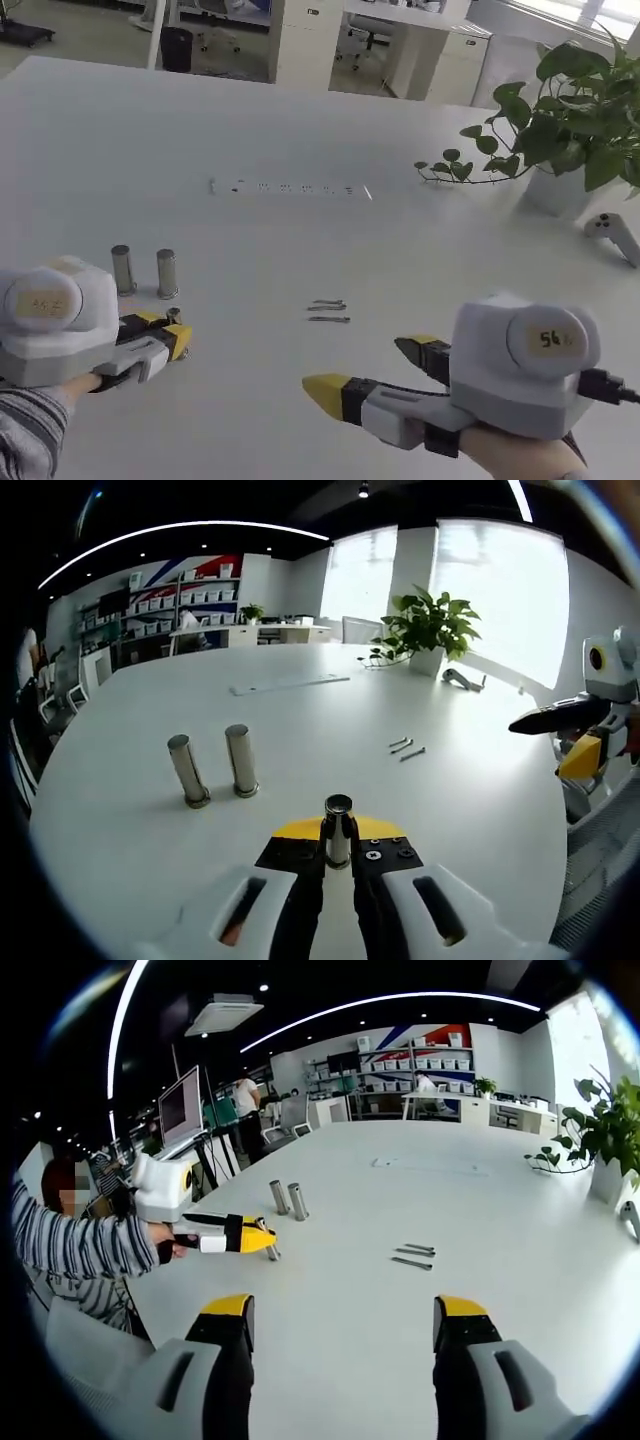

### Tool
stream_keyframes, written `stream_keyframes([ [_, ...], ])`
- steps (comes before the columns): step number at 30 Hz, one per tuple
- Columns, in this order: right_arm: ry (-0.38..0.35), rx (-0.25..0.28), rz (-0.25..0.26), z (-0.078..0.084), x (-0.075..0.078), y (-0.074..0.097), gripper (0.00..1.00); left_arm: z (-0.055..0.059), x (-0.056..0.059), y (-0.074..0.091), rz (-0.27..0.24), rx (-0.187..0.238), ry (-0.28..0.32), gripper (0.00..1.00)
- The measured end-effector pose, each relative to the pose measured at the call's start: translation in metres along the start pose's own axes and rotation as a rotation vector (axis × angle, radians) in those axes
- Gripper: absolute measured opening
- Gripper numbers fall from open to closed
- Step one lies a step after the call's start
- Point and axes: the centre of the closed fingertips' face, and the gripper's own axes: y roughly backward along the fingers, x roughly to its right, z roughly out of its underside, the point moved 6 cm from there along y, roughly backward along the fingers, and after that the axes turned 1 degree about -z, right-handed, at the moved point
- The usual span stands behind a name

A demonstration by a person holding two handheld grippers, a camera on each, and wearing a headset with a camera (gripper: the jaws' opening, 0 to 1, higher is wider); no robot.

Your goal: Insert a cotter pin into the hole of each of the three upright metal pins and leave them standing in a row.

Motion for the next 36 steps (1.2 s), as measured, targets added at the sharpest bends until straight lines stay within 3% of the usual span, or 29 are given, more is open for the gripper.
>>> stream_keyframes([
  [13, 0.005, -0.021, -0.018, 0.003, 0.0, 0.001, 0.7, 0.008, 0.024, -0.003, 0.047, 0.006, -0.046, 0.05],
  [19, -0.01, -0.016, -0.012, 0.003, 0.003, 0.001, 0.68, 0.012, 0.027, -0.002, 0.052, -0.007, -0.076, 0.05],
  [25, -0.015, -0.019, -0.012, 0.002, 0.003, 0.0, 0.67, 0.013, 0.027, -0.002, 0.054, 0.008, -0.095, 0.06],
  [29, -0.015, -0.026, -0.019, 0.002, 0.002, -0.001, 0.66, 0.013, 0.029, -0.001, 0.06, 0.011, -0.08, 0.06],
  [31, -0.017, -0.035, -0.018, 0.003, 0.003, -0.002, 0.65, 0.014, 0.028, -0.002, 0.066, 0.003, -0.042, 0.07],
  [36, -0.017, -0.044, -0.021, 0.003, 0.003, -0.003, 0.65, 0.016, 0.027, -0.004, 0.069, 0.0, -0.033, 0.1],
])
